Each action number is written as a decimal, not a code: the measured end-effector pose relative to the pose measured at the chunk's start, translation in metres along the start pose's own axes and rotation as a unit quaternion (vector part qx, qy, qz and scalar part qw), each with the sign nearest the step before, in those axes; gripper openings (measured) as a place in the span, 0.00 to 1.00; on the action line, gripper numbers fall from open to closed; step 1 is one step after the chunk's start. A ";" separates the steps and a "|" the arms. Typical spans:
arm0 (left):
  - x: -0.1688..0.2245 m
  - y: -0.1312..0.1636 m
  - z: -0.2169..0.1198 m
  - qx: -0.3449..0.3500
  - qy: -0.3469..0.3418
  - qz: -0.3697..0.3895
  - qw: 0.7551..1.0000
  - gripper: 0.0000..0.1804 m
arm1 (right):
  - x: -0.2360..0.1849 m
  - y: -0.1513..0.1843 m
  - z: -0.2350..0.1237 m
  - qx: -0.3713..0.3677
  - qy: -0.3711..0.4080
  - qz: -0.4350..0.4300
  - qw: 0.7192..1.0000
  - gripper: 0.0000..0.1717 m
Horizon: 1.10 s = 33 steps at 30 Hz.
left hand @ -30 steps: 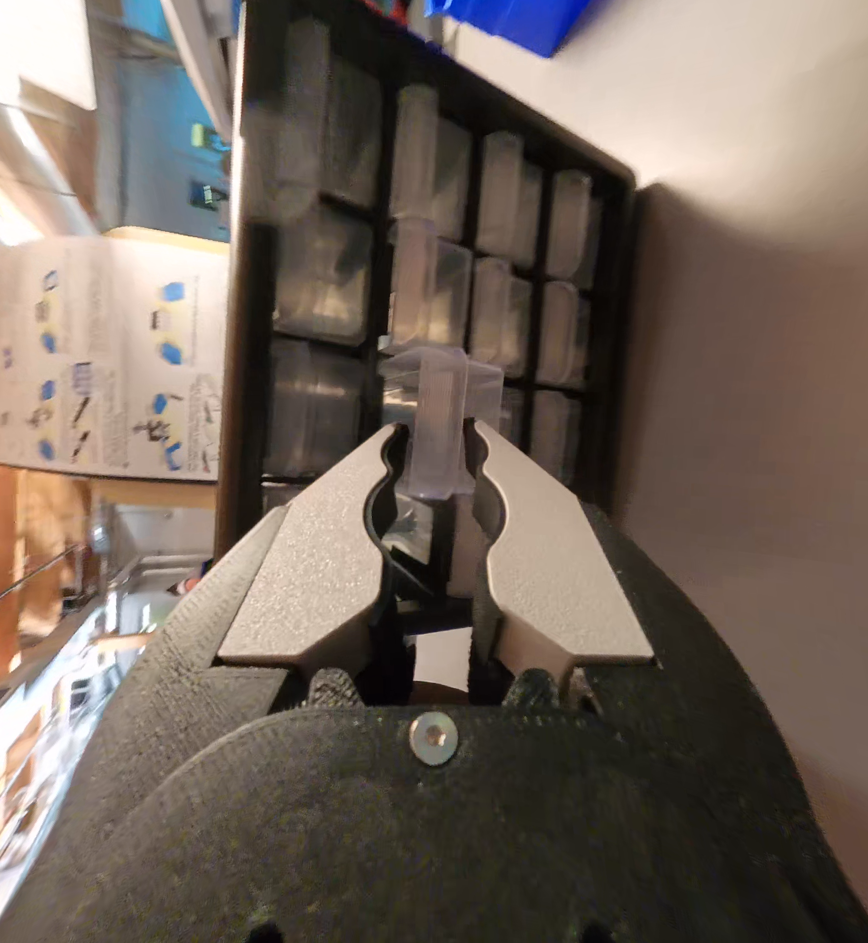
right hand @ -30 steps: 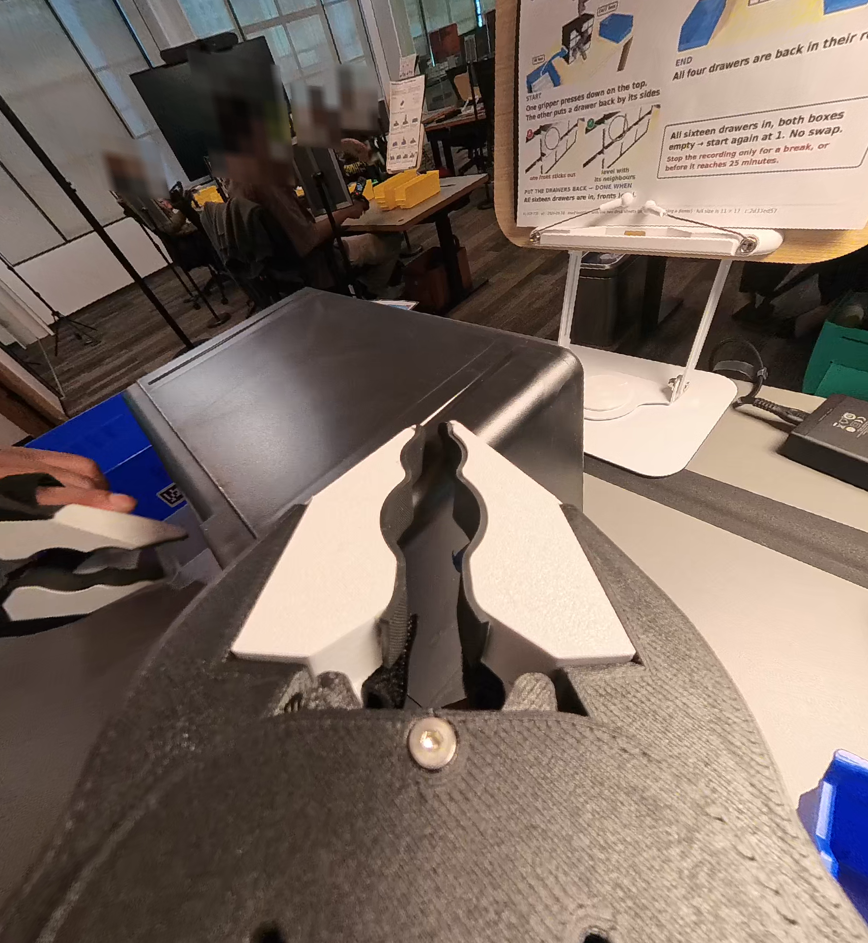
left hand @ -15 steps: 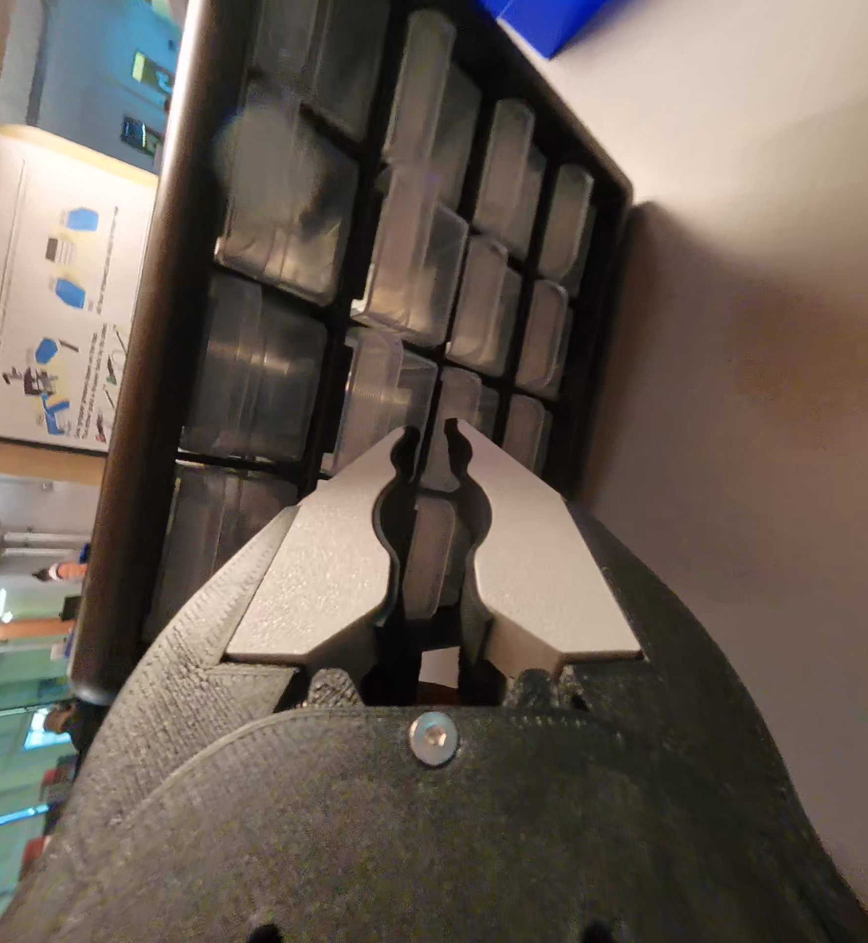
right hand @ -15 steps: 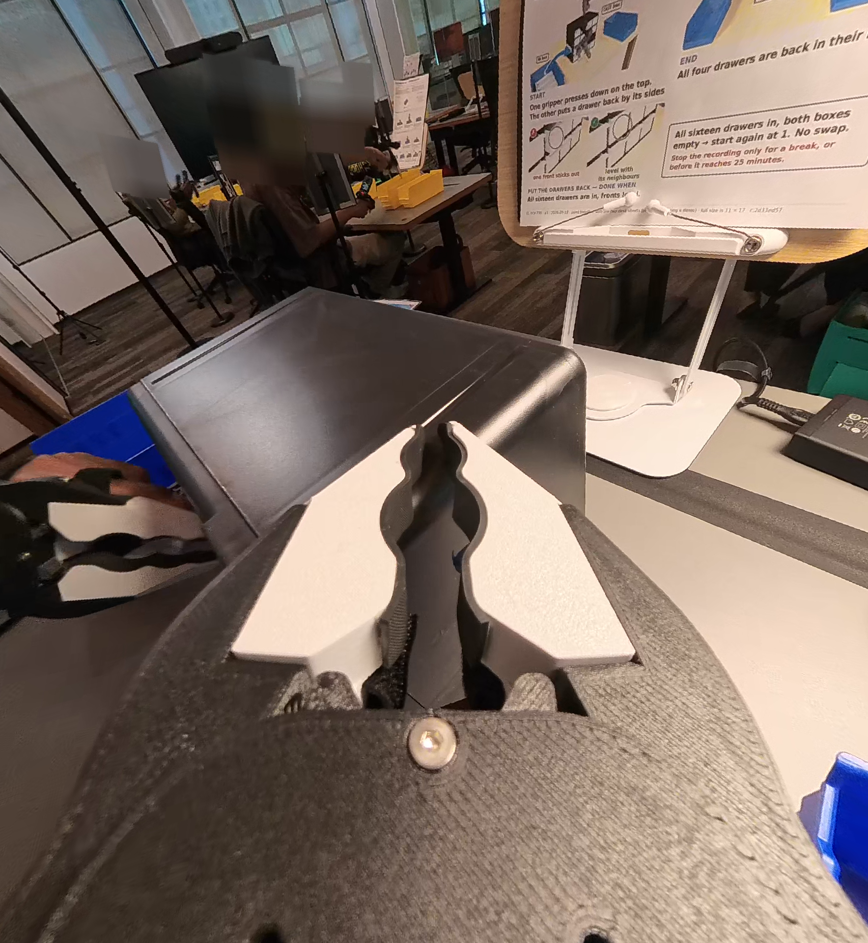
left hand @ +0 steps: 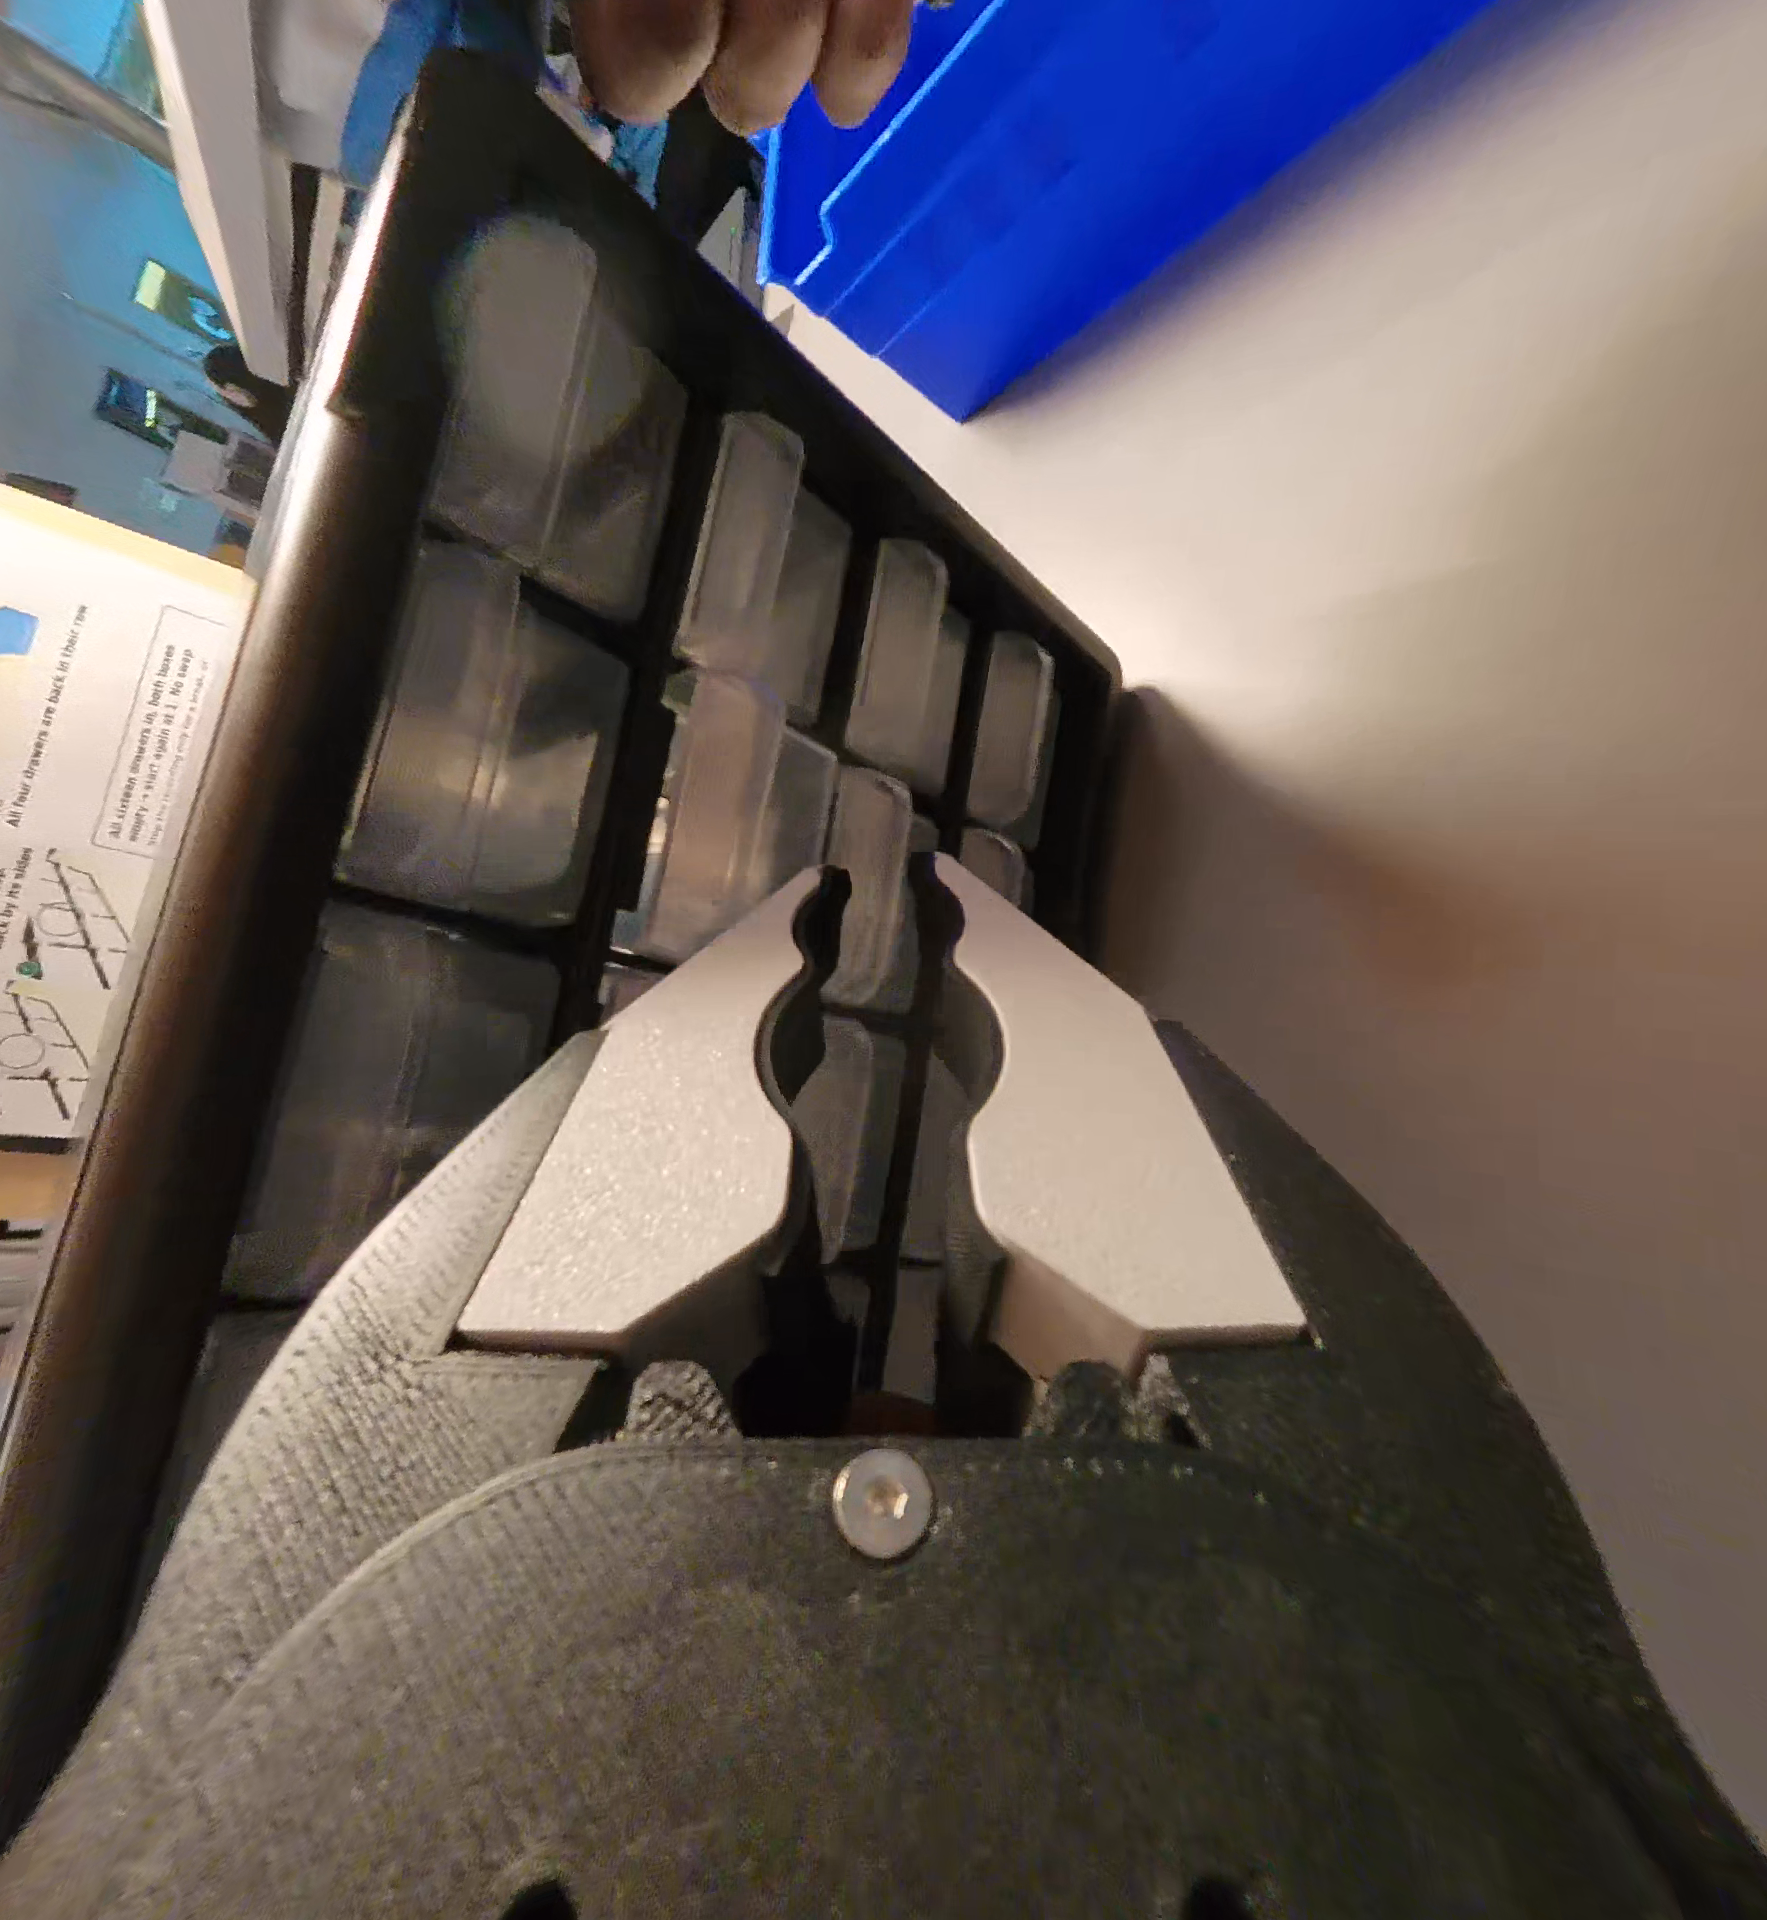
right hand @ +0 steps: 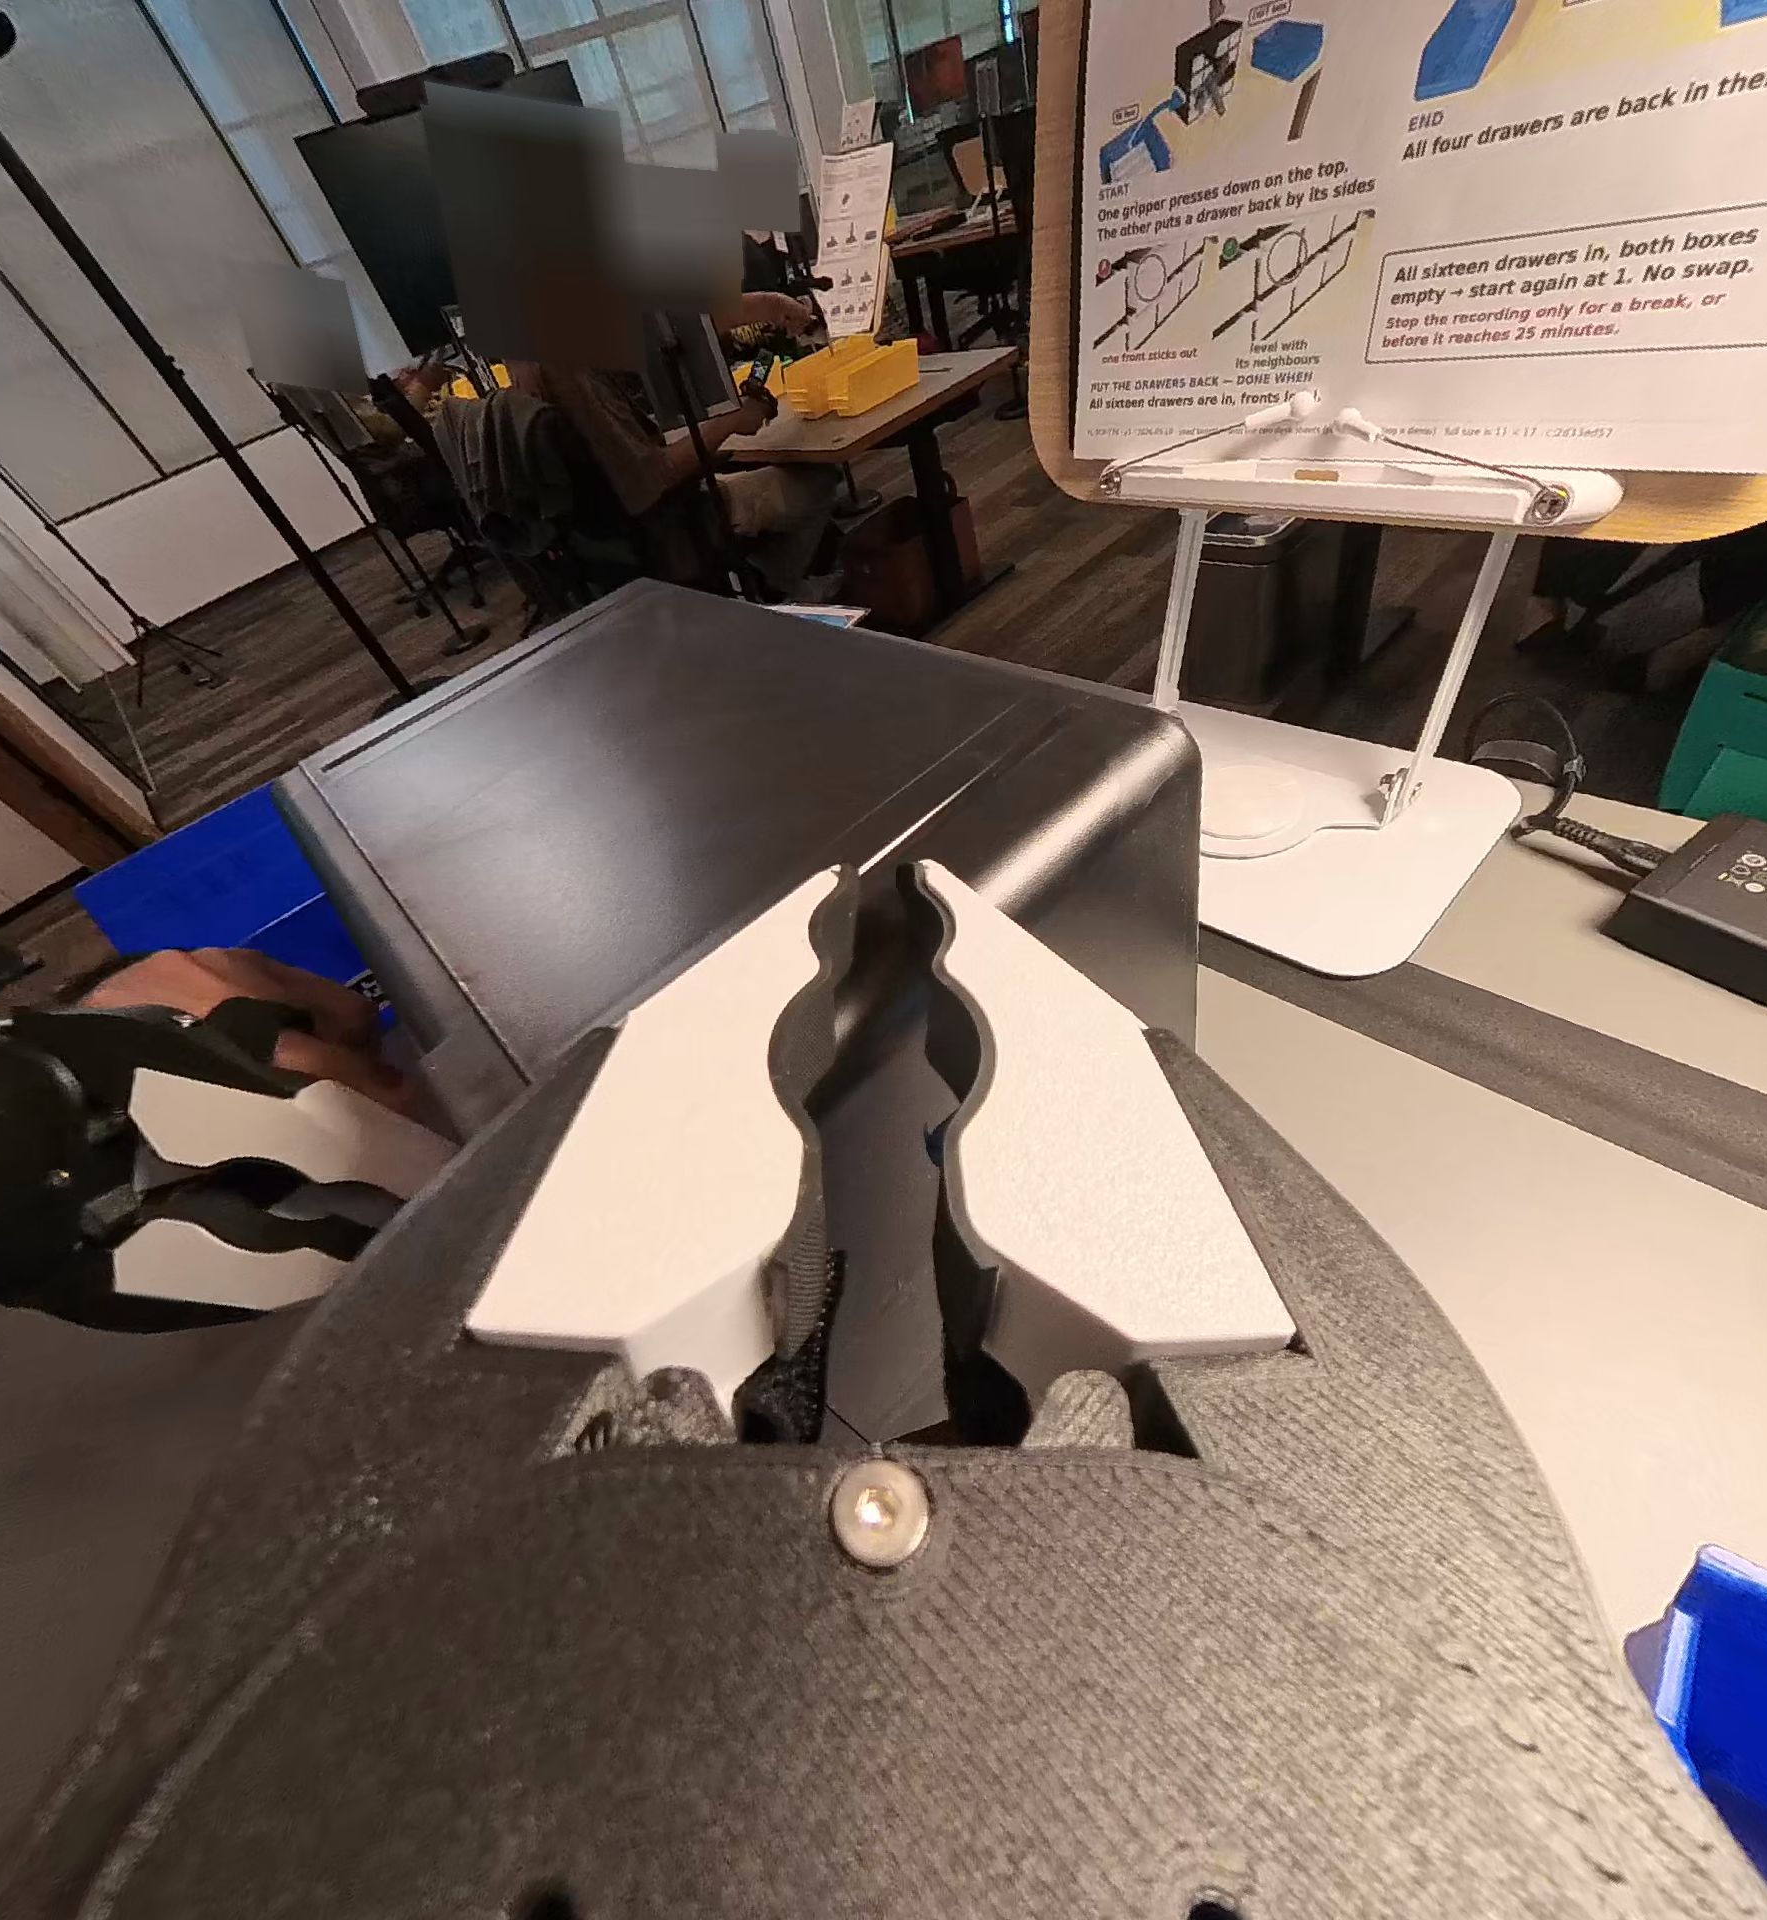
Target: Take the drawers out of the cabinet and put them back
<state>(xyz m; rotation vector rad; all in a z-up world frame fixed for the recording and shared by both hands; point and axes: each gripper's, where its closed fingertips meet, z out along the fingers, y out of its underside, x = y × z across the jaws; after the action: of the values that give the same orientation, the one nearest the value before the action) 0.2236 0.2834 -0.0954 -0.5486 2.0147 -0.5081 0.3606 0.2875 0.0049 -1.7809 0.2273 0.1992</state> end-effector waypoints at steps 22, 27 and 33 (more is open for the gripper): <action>-0.082 0.154 -0.184 -0.175 -0.122 -0.144 0.966 0.20 | -0.002 0.000 -0.001 -0.004 0.000 -0.007 1.000 0.09; -0.074 0.274 -0.222 -0.329 -0.093 -0.174 0.924 0.27 | -0.002 0.000 -0.001 -0.004 0.003 -0.010 1.000 0.09; -0.053 0.351 -0.203 -0.398 -0.041 -0.202 0.894 0.34 | -0.002 0.000 -0.001 -0.003 0.000 -0.010 1.000 0.09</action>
<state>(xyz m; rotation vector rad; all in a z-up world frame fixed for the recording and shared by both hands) 0.0083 0.6248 -0.1606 -1.4807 1.9767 0.1452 0.3591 0.2865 0.0055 -1.7894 0.2097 0.1854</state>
